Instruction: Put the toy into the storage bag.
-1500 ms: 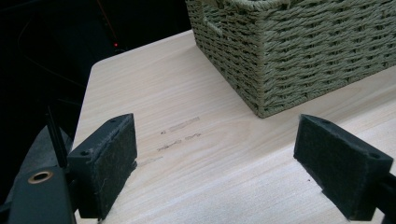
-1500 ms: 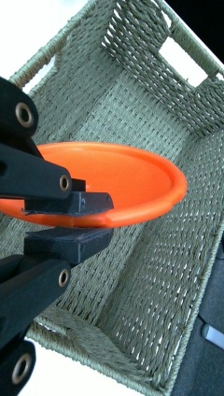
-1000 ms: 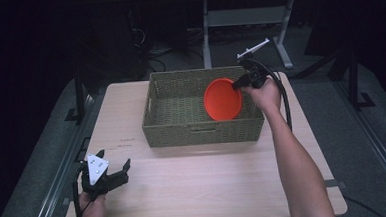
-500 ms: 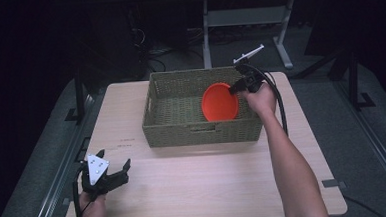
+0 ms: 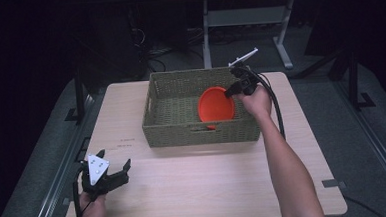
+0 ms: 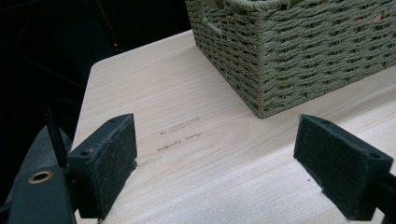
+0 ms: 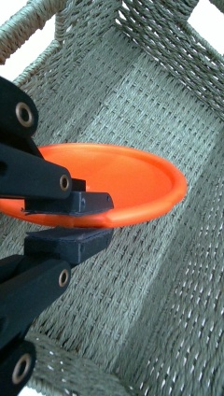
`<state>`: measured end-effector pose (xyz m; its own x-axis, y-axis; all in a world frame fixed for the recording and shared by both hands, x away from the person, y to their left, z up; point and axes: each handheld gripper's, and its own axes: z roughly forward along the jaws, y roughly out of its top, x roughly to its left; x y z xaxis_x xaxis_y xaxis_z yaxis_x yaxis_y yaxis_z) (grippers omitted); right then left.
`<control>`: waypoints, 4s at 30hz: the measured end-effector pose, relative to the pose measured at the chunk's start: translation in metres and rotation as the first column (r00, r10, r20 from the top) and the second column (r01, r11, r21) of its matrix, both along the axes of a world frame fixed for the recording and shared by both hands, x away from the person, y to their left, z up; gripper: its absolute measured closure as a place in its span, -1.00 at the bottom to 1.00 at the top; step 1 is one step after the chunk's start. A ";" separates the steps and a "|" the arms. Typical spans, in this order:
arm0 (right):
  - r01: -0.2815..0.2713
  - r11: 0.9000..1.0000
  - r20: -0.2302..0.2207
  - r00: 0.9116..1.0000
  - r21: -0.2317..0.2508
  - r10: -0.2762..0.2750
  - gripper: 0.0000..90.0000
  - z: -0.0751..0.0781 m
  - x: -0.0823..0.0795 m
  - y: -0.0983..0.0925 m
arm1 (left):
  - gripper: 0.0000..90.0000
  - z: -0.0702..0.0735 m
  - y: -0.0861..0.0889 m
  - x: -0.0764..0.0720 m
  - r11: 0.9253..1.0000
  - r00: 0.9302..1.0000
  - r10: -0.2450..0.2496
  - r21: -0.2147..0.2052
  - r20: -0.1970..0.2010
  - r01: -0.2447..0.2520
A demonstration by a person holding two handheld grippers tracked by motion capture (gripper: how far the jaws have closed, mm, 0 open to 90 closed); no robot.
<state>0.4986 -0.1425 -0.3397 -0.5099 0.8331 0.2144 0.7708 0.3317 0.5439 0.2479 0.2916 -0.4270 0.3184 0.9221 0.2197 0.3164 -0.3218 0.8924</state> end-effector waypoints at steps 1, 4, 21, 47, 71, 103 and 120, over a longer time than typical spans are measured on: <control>-0.003 1.000 0.001 1.000 -0.004 0.003 0.82 0.000 0.000 0.001 | -0.72 0.000 0.001 0.000 1.000 1.000 -0.001 0.010 -0.005 0.001; -0.014 1.000 0.002 1.000 -0.005 0.014 0.82 -0.003 0.001 0.004 | -0.72 0.000 0.001 0.000 1.000 1.000 -0.001 0.007 -0.004 0.001; -0.015 1.000 -0.039 0.999 -0.012 0.014 0.71 -0.009 0.004 0.004 | -0.72 0.000 -0.001 0.001 1.000 1.000 0.001 0.004 -0.005 -0.001; 0.008 1.000 -0.056 0.998 -0.007 -0.009 0.48 -0.009 0.001 -0.009 | -0.72 0.000 0.001 0.001 1.000 1.000 0.005 0.003 -0.007 -0.005; -0.043 0.988 -0.048 0.998 0.150 0.050 -0.05 0.004 -0.021 -0.027 | -0.72 -0.001 0.002 -0.001 1.000 1.000 0.013 0.004 -0.010 -0.013; -0.177 0.948 0.015 0.984 0.263 0.179 -0.36 0.015 -0.084 -0.048 | -0.72 -0.001 0.001 -0.001 0.999 1.000 0.023 0.022 -0.005 -0.023; -0.238 0.926 0.053 0.971 0.293 0.233 -0.39 0.007 -0.130 -0.060 | -0.72 -0.001 -0.001 -0.002 0.999 1.000 0.021 0.034 -0.002 -0.021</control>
<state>0.3681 -0.2027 -0.3328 -0.6892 0.5888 0.4222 0.6802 0.3251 0.6570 0.2458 0.2911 -0.4275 0.2997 0.9206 0.2505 0.3251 -0.3454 0.8803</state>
